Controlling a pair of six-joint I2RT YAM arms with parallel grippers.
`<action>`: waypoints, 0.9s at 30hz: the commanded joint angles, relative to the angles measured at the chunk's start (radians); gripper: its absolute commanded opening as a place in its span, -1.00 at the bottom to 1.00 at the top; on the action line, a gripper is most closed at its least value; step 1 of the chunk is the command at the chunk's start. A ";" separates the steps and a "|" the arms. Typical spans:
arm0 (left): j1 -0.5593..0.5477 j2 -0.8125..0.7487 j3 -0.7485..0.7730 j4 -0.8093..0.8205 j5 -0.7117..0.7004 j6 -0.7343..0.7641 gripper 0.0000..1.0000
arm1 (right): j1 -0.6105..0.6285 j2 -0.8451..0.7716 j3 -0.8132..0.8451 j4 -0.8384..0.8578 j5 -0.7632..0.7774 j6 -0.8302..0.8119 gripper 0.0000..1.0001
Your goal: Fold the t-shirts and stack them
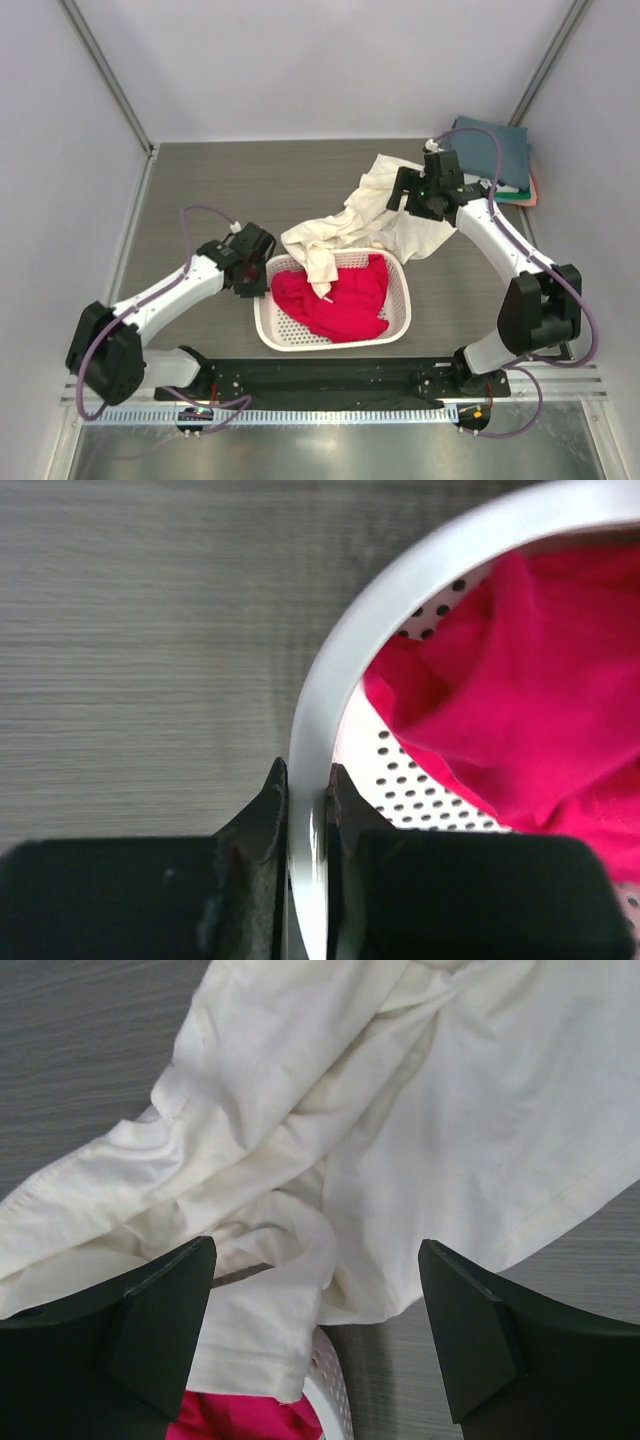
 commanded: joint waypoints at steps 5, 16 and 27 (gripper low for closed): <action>0.286 0.050 0.166 -0.197 -0.212 0.071 -0.99 | -0.003 0.070 -0.033 0.058 -0.078 0.030 0.76; 1.054 0.205 0.320 0.014 0.106 -0.011 -0.99 | -0.003 0.069 -0.047 0.064 -0.126 0.056 0.76; 1.028 0.513 0.669 0.089 0.123 -0.229 -1.00 | 0.008 0.123 -0.077 0.094 -0.152 0.076 0.75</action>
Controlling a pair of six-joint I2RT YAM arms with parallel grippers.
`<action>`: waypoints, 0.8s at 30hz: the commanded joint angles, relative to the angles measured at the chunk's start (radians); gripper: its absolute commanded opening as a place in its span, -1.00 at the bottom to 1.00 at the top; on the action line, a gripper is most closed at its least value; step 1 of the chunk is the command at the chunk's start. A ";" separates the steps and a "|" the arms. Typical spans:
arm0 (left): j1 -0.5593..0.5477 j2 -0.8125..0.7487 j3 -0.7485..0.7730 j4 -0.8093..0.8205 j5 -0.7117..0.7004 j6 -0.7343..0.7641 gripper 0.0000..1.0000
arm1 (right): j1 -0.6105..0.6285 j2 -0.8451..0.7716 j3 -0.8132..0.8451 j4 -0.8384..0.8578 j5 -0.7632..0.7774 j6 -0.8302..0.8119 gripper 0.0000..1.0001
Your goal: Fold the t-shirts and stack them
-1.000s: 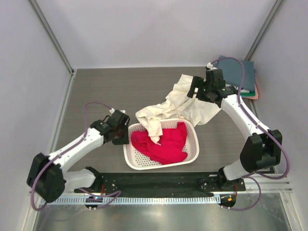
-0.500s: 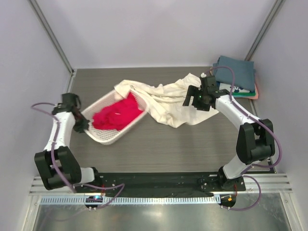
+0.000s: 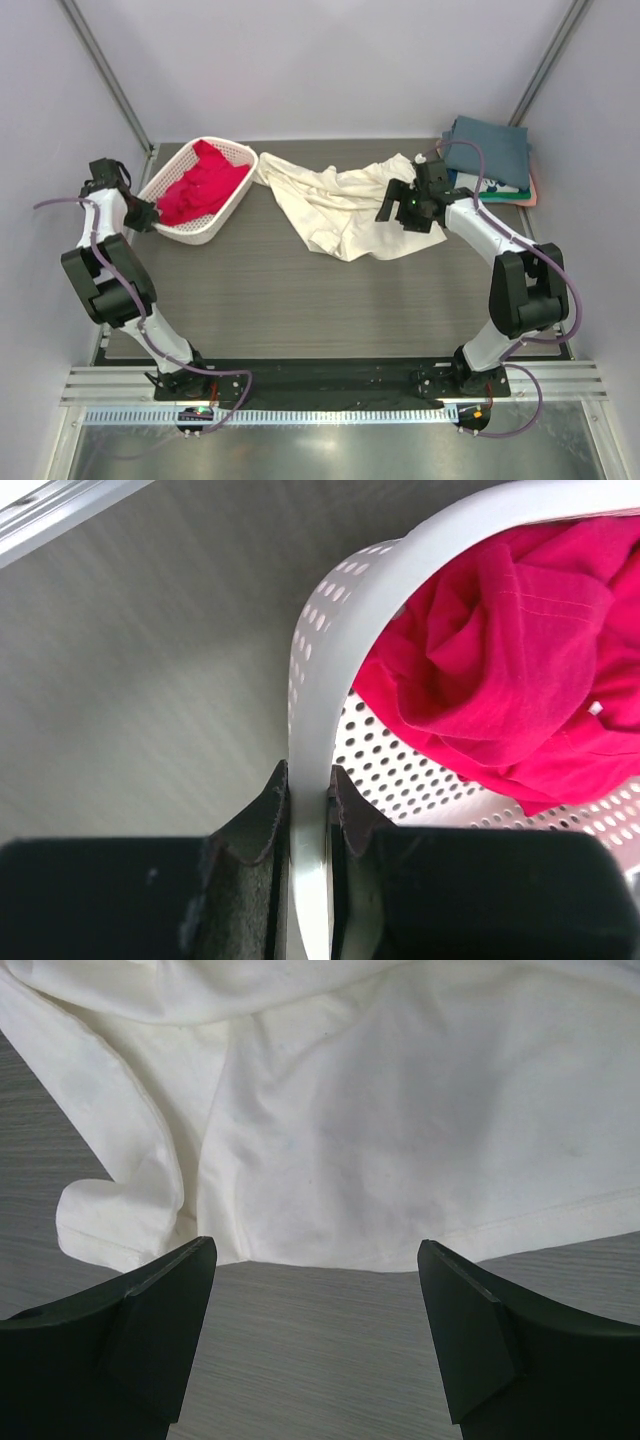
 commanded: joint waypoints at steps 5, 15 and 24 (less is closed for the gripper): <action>0.016 0.064 0.111 0.217 -0.026 -0.375 -0.99 | 0.015 0.008 -0.036 0.038 -0.024 0.013 0.75; 0.042 0.181 0.173 0.354 -0.137 -0.463 -0.86 | 0.016 0.029 -0.034 0.038 -0.003 0.015 0.75; -0.089 -0.044 0.166 0.203 -0.163 -0.107 0.79 | 0.012 -0.015 -0.051 0.052 0.083 0.045 0.77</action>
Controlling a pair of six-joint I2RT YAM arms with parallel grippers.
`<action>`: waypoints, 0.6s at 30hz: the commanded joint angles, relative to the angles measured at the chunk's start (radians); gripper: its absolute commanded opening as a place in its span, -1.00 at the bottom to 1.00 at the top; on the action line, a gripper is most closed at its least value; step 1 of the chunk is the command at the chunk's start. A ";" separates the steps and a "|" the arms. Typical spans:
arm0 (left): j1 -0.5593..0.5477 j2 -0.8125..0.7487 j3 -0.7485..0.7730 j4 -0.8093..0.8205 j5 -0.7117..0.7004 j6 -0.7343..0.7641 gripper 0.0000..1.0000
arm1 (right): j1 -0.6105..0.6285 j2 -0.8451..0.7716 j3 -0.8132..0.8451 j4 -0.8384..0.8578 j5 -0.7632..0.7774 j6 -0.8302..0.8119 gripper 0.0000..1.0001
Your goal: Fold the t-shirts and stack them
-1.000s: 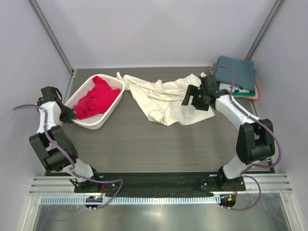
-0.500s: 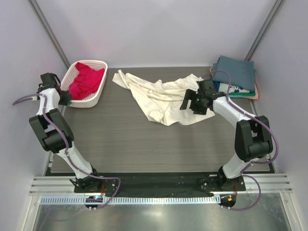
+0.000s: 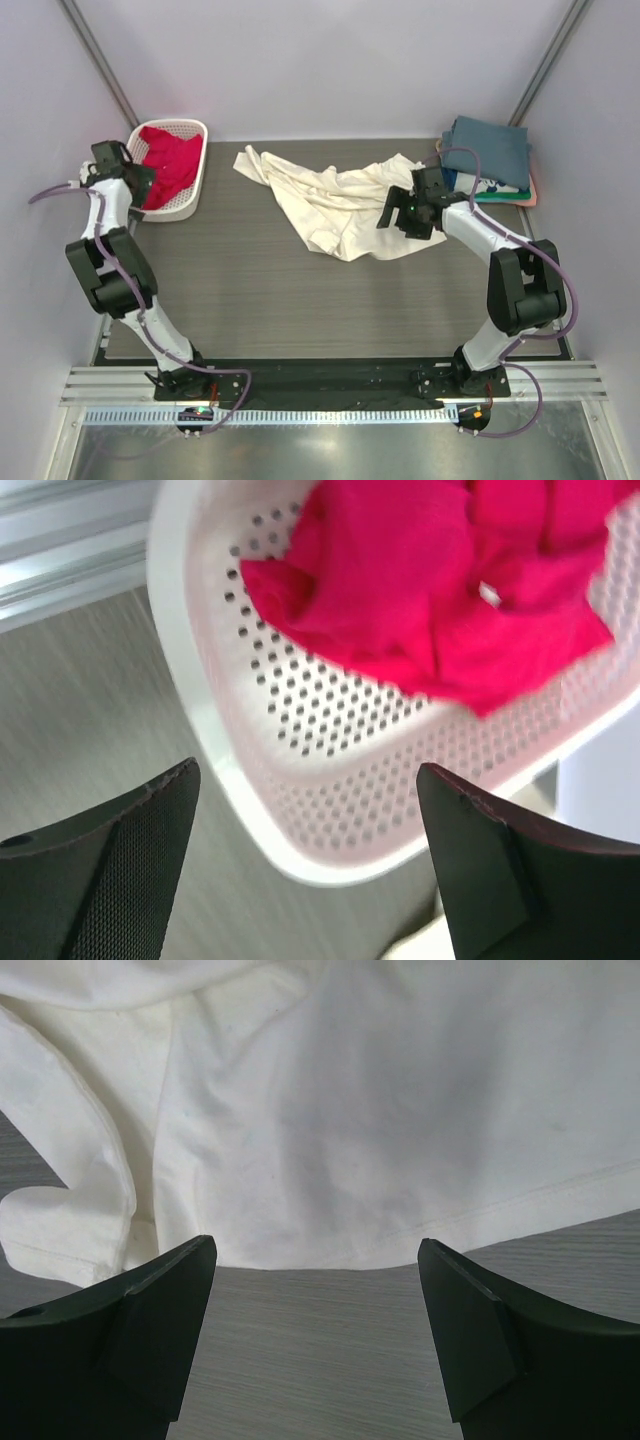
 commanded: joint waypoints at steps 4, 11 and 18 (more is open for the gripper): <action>-0.310 -0.417 -0.188 -0.001 -0.185 0.346 0.71 | -0.021 -0.106 -0.043 0.043 0.120 0.059 0.79; -0.803 -0.425 -0.237 -0.002 -0.188 0.509 0.59 | -0.184 -0.267 -0.199 0.102 0.071 0.128 0.79; -1.187 -0.072 0.052 -0.083 -0.333 0.606 0.53 | -0.331 -0.384 -0.319 0.120 -0.035 0.159 0.79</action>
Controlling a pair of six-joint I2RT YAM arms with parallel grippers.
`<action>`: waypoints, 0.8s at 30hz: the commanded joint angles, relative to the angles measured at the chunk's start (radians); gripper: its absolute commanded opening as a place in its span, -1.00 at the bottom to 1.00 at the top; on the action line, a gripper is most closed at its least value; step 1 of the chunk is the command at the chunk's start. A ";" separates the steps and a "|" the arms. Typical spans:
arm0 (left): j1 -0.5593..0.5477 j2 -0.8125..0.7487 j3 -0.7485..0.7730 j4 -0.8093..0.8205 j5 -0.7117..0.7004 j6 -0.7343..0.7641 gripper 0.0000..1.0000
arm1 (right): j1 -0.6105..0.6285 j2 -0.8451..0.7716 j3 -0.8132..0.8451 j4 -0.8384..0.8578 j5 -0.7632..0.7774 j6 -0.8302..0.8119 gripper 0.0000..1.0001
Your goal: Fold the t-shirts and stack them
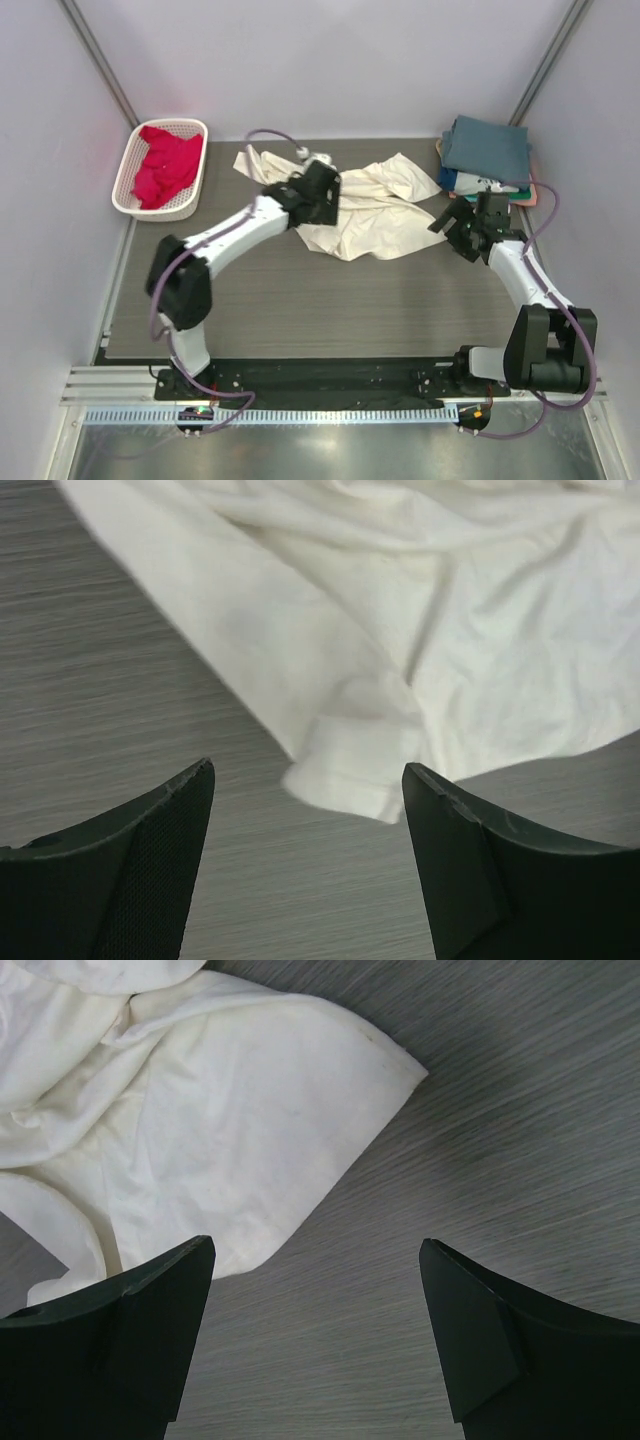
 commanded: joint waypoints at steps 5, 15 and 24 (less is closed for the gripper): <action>-0.182 0.325 0.347 -0.204 -0.203 0.082 0.51 | -0.050 -0.051 -0.049 0.043 -0.129 0.036 0.79; -0.199 0.456 0.384 -0.321 -0.435 0.062 0.30 | -0.052 -0.024 -0.049 0.048 -0.144 0.026 0.79; -0.206 0.378 0.277 -0.205 -0.220 0.036 0.55 | -0.053 -0.004 -0.044 0.065 -0.144 0.028 0.79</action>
